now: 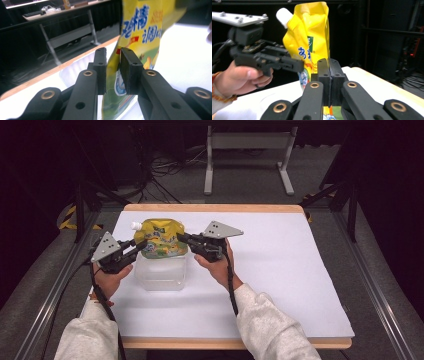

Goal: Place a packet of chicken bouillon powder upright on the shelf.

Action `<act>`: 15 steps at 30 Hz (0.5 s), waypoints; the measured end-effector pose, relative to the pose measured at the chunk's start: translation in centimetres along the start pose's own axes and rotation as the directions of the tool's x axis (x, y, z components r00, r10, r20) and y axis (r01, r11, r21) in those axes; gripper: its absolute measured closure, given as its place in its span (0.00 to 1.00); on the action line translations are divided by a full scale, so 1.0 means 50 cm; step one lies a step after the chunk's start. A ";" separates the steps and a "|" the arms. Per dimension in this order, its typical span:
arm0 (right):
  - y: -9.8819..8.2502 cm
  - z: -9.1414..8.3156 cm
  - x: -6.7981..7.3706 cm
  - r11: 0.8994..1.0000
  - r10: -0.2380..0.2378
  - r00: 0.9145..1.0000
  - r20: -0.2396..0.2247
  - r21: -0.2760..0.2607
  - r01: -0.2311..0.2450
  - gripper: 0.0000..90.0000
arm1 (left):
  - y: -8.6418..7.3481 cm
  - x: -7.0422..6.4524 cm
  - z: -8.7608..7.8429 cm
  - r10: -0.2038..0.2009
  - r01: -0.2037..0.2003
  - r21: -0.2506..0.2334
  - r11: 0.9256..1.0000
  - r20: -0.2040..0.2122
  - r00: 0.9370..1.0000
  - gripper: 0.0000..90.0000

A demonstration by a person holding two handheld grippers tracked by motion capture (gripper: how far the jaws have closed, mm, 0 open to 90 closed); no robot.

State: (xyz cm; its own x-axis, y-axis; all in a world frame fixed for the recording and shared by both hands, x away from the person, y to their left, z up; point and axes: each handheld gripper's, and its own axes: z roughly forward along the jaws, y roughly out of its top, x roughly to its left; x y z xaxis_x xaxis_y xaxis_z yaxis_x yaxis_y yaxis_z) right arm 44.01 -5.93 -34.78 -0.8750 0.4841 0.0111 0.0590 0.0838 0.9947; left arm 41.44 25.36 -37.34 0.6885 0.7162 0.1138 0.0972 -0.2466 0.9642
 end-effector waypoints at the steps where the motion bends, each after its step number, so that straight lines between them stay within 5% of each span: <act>1: -0.003 0.003 0.000 1.000 0.002 1.000 0.003 0.010 -0.002 1.00 | -0.002 0.000 -0.001 0.008 -0.008 0.013 1.000 0.001 1.000 0.85; 8: -0.030 0.021 -0.020 0.996 0.050 0.998 0.041 0.071 -0.053 1.00 | -0.013 -0.015 0.017 0.045 -0.044 0.079 0.996 -0.015 0.999 0.86; 15: -0.033 0.032 -0.014 0.993 0.009 0.999 0.048 0.114 -0.015 0.99 | -0.022 -0.018 0.020 0.049 -0.045 0.109 0.993 -0.036 0.998 0.84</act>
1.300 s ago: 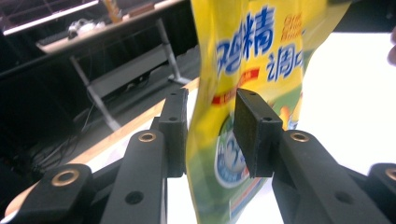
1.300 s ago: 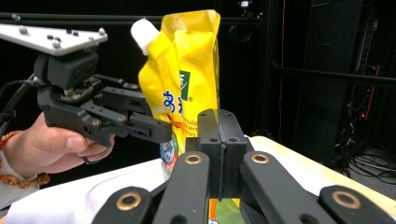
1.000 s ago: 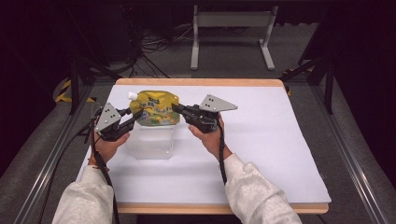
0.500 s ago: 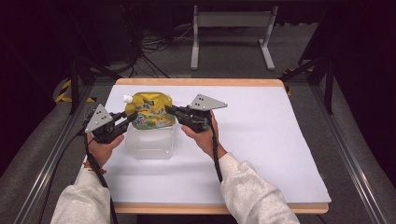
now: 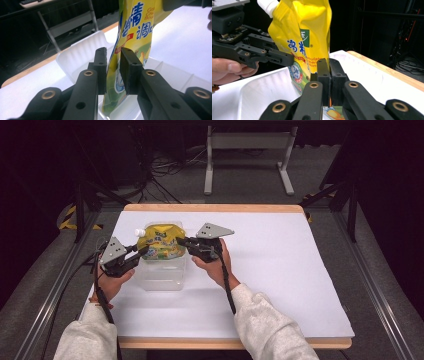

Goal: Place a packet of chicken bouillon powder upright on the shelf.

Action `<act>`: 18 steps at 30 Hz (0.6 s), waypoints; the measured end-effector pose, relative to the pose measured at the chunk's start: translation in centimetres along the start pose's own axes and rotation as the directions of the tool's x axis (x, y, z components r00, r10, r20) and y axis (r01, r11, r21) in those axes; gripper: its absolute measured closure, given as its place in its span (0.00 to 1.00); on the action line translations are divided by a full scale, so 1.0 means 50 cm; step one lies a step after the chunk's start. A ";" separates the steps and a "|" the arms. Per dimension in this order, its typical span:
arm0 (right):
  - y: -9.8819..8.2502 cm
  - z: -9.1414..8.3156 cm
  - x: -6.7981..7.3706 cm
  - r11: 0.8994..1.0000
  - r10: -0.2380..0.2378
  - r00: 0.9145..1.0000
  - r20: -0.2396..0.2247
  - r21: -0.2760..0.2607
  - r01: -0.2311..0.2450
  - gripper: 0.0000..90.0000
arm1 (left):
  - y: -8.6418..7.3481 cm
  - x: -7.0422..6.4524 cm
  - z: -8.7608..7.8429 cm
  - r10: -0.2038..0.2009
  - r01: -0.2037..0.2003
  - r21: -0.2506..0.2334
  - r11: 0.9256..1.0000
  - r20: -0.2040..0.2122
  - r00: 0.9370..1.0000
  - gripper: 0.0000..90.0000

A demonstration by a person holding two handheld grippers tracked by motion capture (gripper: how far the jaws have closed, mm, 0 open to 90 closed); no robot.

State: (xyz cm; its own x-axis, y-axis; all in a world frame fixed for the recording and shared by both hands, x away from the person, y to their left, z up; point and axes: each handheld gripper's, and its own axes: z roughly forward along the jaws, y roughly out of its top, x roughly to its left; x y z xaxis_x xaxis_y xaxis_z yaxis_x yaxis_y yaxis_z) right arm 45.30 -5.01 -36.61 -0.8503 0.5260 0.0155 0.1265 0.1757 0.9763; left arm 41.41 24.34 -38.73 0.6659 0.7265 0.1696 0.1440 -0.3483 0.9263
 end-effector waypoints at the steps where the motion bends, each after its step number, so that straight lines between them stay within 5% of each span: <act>1: -0.001 0.001 -0.001 1.000 -0.001 1.000 0.003 0.008 0.001 0.99 | 0.000 -0.001 0.000 0.004 -0.004 0.002 1.000 -0.006 1.000 0.84; 9: -0.006 0.010 -0.001 1.000 -0.014 1.000 0.012 0.023 0.014 0.99 | -0.005 -0.005 0.001 0.006 -0.006 0.017 1.000 -0.028 1.000 0.83; 18: -0.007 0.025 0.002 0.998 -0.037 0.999 0.023 0.057 0.036 1.00 | -0.015 0.005 0.008 -0.042 0.043 0.029 0.999 -0.017 0.999 0.83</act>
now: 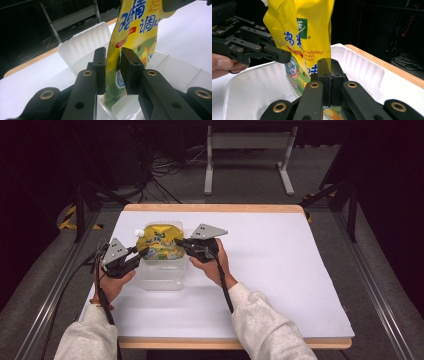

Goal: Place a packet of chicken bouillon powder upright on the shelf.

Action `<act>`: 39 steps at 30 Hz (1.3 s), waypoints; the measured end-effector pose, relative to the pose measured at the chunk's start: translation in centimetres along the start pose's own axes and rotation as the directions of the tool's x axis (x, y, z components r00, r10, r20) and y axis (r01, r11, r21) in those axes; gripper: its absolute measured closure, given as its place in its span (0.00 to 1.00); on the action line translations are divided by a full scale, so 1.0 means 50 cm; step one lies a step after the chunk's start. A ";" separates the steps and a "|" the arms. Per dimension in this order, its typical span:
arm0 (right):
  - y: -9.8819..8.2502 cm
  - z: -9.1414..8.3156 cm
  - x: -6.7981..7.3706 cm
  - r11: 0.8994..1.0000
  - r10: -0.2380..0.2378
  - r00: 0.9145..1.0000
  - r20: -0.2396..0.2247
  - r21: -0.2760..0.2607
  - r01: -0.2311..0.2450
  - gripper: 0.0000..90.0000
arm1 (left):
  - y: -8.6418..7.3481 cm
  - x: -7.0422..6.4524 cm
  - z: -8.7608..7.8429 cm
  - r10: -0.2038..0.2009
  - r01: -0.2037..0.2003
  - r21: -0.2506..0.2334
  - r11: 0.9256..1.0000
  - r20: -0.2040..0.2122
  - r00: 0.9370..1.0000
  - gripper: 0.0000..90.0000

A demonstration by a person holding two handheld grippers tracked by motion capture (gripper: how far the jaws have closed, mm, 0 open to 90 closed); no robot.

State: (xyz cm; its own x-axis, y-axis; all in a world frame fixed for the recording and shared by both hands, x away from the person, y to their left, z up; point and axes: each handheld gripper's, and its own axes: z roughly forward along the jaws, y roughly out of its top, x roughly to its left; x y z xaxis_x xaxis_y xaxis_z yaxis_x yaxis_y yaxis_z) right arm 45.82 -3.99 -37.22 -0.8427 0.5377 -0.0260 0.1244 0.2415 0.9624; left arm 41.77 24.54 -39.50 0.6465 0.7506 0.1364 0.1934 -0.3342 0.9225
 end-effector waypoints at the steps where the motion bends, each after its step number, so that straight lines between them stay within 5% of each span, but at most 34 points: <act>1: 0.000 0.002 -0.001 1.000 0.003 1.000 0.002 0.002 -0.003 1.00 | -0.001 0.001 0.001 -0.008 0.008 0.006 1.000 0.000 1.000 0.83; 13: -0.005 0.024 -0.009 0.998 0.006 0.999 0.041 0.055 -0.008 1.00 | -0.010 0.004 0.008 -0.012 0.013 0.040 0.999 -0.020 1.000 0.80; 15: -0.009 0.020 -0.021 0.999 0.036 0.999 0.037 0.039 -0.038 1.00 | -0.013 0.005 0.003 -0.013 0.014 0.037 0.999 -0.019 1.000 0.80; 29: -0.005 0.011 -0.020 0.998 0.006 0.998 0.056 0.065 -0.009 0.94 | -0.001 -0.015 -0.041 0.023 -0.022 0.009 1.000 -0.055 0.998 0.70; 39: 0.002 -0.010 -0.023 0.998 -0.007 0.997 0.074 0.060 0.003 0.90 | 0.000 -0.033 -0.085 -0.001 -0.001 -0.018 1.000 -0.096 0.995 0.64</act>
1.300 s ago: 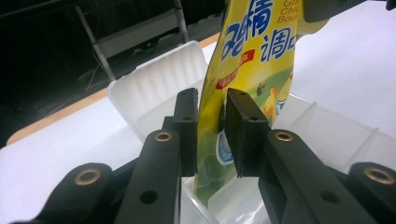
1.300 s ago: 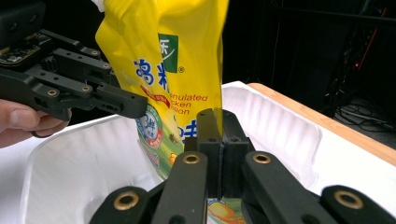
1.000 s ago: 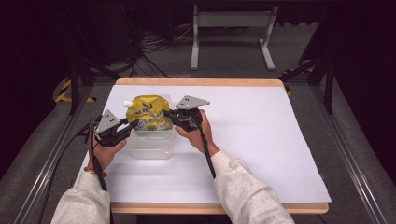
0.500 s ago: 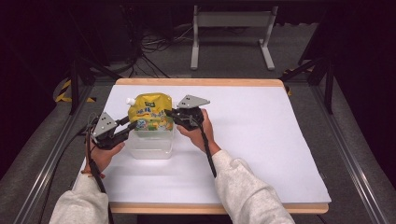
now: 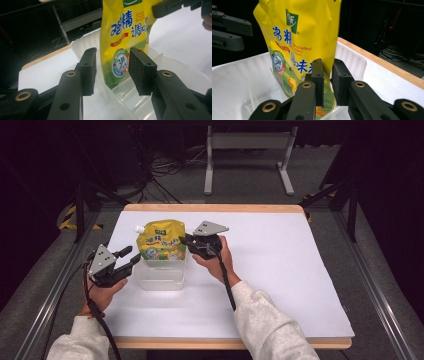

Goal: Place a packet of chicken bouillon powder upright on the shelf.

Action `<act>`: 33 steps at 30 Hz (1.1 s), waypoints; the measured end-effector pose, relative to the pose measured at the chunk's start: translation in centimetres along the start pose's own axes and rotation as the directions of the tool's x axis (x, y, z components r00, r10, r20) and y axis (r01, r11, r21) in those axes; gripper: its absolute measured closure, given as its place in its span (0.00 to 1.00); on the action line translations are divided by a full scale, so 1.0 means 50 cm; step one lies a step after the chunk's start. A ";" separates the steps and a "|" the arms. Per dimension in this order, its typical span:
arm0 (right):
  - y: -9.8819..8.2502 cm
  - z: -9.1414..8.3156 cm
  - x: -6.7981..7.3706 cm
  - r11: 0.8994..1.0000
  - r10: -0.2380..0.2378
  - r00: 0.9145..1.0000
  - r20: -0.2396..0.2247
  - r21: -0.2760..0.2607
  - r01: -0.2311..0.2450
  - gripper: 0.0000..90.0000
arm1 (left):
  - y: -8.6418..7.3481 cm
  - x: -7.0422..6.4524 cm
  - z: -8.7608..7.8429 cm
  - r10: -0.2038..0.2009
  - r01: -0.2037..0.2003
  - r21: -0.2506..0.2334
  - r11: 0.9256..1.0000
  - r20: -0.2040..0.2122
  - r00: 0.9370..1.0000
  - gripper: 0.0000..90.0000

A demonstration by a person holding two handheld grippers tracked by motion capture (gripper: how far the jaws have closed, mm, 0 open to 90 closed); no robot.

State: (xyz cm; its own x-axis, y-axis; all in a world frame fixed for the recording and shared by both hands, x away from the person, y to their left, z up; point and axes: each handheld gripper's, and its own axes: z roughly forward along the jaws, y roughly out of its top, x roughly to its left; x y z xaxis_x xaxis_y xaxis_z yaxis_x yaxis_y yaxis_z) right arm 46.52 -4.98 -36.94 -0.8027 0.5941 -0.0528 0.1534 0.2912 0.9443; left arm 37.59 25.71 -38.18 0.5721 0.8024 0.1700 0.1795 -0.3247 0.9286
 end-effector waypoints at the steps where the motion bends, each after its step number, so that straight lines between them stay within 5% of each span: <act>1: 0.000 -0.006 -0.003 1.000 0.008 1.000 -0.004 -0.005 -0.008 0.89 | 0.000 -0.002 -0.004 -0.001 0.001 -0.001 1.000 0.005 1.000 0.64; 4: -0.001 -0.018 -0.007 1.000 0.009 1.000 0.004 -0.007 -0.009 0.88 | 0.001 -0.013 -0.015 0.005 -0.005 -0.011 1.000 -0.014 1.000 0.64; 16: -0.012 -0.089 -0.034 1.000 -0.001 0.999 0.050 0.004 0.001 0.84 | 0.009 -0.072 -0.045 0.041 -0.040 -0.019 0.999 0.069 0.997 0.59; 33: -0.051 -0.219 -0.055 0.990 -0.106 0.990 0.096 0.106 0.095 0.80 | 0.006 -0.175 -0.037 0.121 -0.129 0.031 0.991 0.177 0.977 0.38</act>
State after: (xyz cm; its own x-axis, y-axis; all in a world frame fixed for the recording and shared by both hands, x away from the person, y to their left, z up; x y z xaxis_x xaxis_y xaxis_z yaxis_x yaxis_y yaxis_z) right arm 42.02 -15.58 -35.62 -0.7552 0.6293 -0.1832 0.1362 0.4241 0.8953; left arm 31.14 19.54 -38.79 0.7224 0.6554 0.2201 0.1290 -0.4406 0.8884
